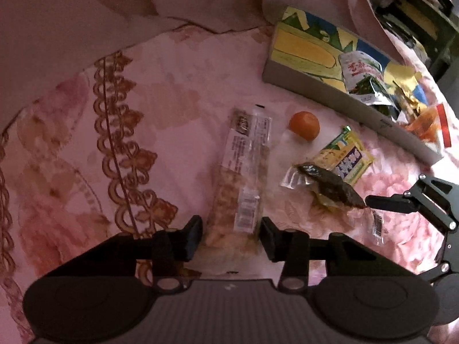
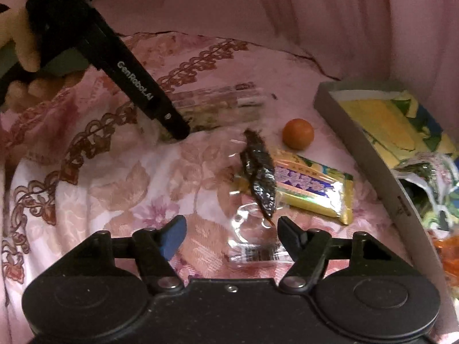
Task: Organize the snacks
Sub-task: 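Grasp the clear pastry bar with the left tool while the right tool grasps the jerky packet, then lift the pastry bar and jerky packet and carry them over the tray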
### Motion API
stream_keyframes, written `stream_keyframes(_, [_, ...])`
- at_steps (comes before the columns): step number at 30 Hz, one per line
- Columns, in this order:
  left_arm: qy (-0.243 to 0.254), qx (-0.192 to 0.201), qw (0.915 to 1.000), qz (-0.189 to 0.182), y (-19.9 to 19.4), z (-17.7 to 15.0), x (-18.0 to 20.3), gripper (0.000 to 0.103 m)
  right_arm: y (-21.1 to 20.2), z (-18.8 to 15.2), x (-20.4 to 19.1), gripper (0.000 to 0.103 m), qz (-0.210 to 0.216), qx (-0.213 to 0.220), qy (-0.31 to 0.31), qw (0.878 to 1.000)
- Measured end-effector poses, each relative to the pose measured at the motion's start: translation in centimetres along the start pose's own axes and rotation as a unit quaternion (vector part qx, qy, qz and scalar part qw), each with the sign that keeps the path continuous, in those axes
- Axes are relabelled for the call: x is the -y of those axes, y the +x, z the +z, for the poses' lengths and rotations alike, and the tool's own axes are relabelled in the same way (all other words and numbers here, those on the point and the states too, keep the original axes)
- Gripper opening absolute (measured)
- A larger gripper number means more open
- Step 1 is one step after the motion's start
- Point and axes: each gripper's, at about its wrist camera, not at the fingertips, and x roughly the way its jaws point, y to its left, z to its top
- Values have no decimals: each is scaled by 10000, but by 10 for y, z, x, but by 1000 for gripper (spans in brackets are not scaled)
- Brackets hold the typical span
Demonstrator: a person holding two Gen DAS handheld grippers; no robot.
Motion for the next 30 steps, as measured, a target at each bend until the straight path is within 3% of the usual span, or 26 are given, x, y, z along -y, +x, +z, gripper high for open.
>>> stream_keyframes(6, [-80, 69, 9999, 64, 3, 2, -2, 49, 11, 4, 17, 80, -219, 241, 539, 9980])
stream_keyframes(12, [59, 239, 9996, 163, 7, 6, 4, 50, 22, 5, 23, 70, 125, 213, 917, 9955])
stream_keyframes(15, [75, 313, 9993, 176, 8, 7, 6, 50, 19, 7, 22, 52, 122, 222, 1012, 9945])
stream_keyframes(19, [19, 352, 9992, 180, 5, 6, 5, 40, 13, 5, 20, 51, 73, 158, 1124, 9935])
stream_keyframes(24, [-207, 165, 9996, -5, 0, -2, 5, 40, 1, 0, 8, 51, -191, 44, 973, 9951])
stream_keyframes(30, [-452, -27, 9977, -511, -8, -16, 11, 39, -22, -9, -8, 50, -481, -10, 820, 9955])
